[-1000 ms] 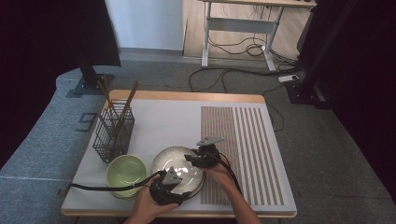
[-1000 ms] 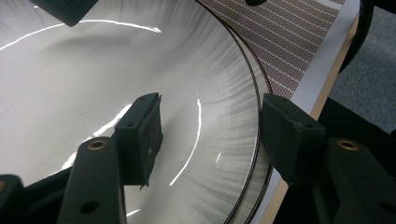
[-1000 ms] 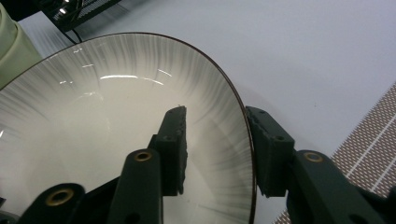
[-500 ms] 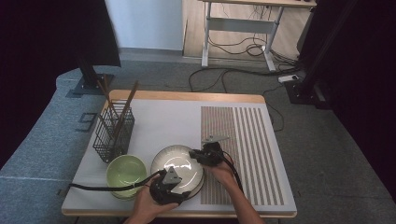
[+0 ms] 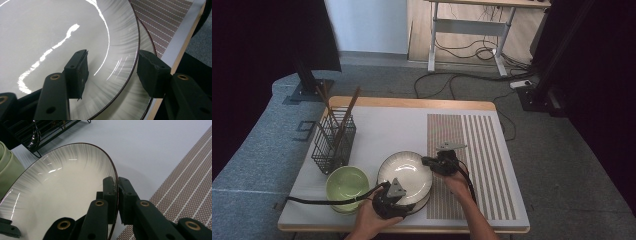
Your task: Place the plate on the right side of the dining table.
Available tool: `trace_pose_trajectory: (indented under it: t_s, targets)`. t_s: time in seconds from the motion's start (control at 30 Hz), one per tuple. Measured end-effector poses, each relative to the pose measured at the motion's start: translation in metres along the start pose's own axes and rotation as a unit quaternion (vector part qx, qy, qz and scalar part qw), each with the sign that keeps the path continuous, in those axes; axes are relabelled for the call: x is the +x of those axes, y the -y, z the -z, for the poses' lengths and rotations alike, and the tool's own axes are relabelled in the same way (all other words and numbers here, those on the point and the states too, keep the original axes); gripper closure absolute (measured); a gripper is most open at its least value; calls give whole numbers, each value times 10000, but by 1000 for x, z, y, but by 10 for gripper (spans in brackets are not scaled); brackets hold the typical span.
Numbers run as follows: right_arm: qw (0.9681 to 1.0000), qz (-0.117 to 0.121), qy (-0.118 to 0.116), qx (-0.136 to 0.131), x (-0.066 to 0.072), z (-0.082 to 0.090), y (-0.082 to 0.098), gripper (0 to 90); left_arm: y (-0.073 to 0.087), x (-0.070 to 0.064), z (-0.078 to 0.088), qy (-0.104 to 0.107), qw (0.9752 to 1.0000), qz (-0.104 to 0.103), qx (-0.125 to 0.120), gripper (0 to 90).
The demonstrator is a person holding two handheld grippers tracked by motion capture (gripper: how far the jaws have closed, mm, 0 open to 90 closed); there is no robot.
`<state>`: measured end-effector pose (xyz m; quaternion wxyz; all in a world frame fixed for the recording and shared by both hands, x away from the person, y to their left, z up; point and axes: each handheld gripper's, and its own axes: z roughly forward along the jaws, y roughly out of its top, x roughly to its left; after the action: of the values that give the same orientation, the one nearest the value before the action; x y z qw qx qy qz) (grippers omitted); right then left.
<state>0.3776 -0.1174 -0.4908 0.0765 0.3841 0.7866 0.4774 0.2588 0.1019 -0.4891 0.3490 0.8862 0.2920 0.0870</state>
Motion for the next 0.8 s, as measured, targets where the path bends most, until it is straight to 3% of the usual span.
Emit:
trace_pose_trajectory:
  t_s: [0.3, 0.43, 0.57, 0.8]
  targets:
    - [10000, 46, 15, -34, 1, -1, 2, 832, 1, 0, -1, 42, 10000, -30, 75, 487]
    - [9999, 93, 115, 8, 1, -4, 2, 708, 1, 0, -2, 47, 10000, -20, 77, 484]
    - [10000, 80, -19, -28, 3, -9, 1, 586, 1, 0, -2, 45, 10000, -22, 81, 476]
    - [9997, 78, -168, 186, 5, -21, 4, 559, 1, 0, -2, 38, 10000, -16, 73, 472]
